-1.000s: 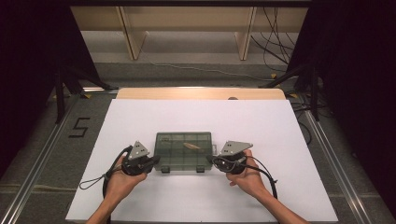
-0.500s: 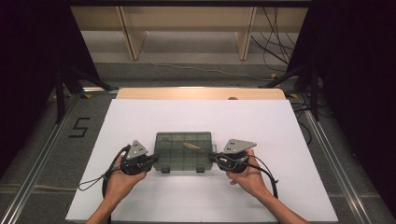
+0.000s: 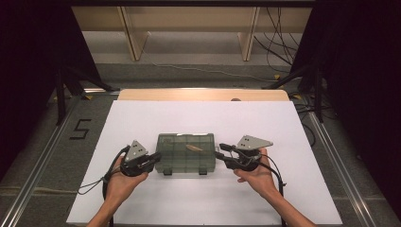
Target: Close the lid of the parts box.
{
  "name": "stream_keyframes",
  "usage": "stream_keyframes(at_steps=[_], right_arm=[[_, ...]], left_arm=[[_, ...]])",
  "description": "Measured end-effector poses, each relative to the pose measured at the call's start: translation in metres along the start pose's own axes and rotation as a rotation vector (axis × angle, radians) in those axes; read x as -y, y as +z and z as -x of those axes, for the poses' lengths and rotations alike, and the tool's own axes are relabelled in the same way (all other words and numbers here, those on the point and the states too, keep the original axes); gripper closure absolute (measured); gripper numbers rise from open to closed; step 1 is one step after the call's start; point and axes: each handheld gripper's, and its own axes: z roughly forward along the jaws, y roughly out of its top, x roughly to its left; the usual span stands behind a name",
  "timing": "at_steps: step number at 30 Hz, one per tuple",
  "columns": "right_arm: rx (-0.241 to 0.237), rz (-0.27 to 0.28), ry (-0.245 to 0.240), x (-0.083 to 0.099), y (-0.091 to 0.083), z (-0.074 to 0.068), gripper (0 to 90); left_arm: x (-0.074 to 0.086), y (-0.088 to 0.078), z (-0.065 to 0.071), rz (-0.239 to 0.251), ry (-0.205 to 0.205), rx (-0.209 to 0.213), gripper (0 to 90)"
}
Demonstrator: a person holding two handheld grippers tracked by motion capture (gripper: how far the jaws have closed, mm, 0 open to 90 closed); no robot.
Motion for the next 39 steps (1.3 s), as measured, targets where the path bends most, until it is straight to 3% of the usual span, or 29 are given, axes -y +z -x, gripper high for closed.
stream_keyframes(at_steps=[6,8,12,17,19,22,25,28,35,39], right_arm=[[0.041,0.029,0.011,-0.005,-0.01,-0.001,45.8],[0.06,0.035,0.011,-0.006,-0.013,-0.001,42.6],[0.082,0.063,0.022,-0.007,-0.02,-0.003,38.5],[0.094,0.097,0.019,-0.008,-0.029,-0.005,33.8],[0.099,0.089,0.021,-0.007,-0.034,-0.005,33.7],[0.114,0.119,0.02,-0.006,-0.039,-0.005,32.5],[0.102,0.121,0.037,-0.004,-0.042,-0.008,30.9],[0.106,0.125,0.038,-0.003,-0.045,-0.01,30.3],[0.121,0.14,0.044,0.0,-0.051,-0.012,26.3],[0.12,0.144,0.053,0.002,-0.054,-0.013,23.5]], left_arm=[[-0.001,0.001,0.001,0.052,0.012,0.027,71.4],[-0.003,0.0,0.003,0.078,-0.006,0.03,64.9],[-0.006,-0.002,0.005,0.131,0.008,0.044,57.5],[-0.009,-0.004,0.008,0.188,-0.01,0.057,43.8],[-0.011,-0.004,0.009,0.209,-0.015,0.058,41.4],[-0.012,-0.005,0.01,0.228,-0.015,0.059,38.0],[-0.014,-0.006,0.012,0.258,-0.018,0.071,35.2],[-0.015,-0.007,0.014,0.27,-0.01,0.072,33.3],[-0.017,-0.007,0.02,0.278,-0.046,0.094,26.0],[-0.016,-0.009,0.024,0.283,-0.032,0.097,22.7]])
